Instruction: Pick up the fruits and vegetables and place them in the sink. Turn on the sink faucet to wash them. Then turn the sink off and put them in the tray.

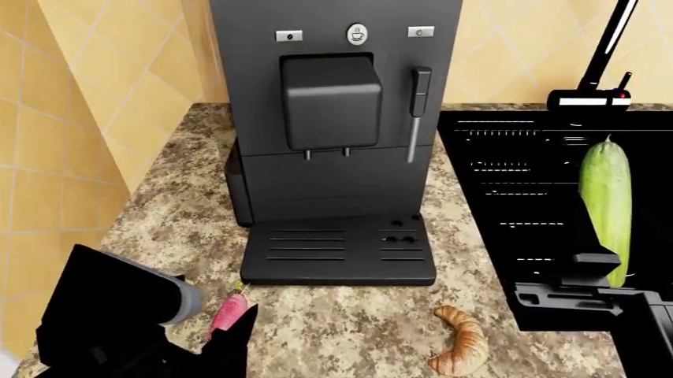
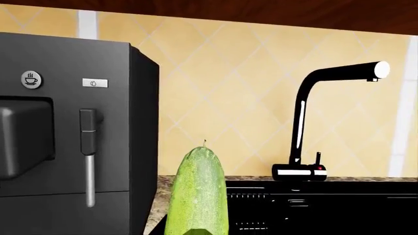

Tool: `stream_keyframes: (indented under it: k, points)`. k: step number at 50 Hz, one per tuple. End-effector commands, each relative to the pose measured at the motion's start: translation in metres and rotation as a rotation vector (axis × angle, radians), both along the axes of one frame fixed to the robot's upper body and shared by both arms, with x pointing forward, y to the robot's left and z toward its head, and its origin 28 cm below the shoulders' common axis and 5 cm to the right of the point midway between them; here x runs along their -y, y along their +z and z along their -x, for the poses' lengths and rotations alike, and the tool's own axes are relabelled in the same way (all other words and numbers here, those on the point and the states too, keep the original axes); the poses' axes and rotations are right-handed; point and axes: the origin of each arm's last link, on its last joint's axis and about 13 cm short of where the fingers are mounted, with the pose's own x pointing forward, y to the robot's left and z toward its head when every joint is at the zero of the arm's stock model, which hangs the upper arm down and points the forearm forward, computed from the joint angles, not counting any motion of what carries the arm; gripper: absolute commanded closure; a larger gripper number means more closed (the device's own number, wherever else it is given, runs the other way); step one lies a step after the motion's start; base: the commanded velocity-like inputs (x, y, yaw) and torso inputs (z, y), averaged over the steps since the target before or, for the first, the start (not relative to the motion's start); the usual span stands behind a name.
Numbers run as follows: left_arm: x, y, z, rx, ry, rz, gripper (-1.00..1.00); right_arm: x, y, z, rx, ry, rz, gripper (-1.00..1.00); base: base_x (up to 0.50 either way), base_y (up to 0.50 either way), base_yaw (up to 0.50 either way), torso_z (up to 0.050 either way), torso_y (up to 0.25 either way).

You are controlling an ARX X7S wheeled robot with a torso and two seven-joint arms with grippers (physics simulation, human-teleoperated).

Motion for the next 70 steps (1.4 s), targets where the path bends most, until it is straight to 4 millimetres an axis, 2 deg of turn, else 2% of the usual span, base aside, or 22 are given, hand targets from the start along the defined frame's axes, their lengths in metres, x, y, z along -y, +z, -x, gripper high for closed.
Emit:
stream_keyframes:
  k: [1,70]
  points:
    - [0.002,-0.001,-0.004,-0.031,-0.014,-0.004,-1.0,0.0,0.002,-0.001,0.015,-0.001,0.006,1.0,0.0,0.0,0.0,0.0,0.0]
    - [0.005,-0.025,-0.026,-0.153,-0.001,-0.052,-1.0,0.002,0.0,0.001,0.018,-0.006,0.004,1.0,0.0,0.0,0.0,0.0,0.0]
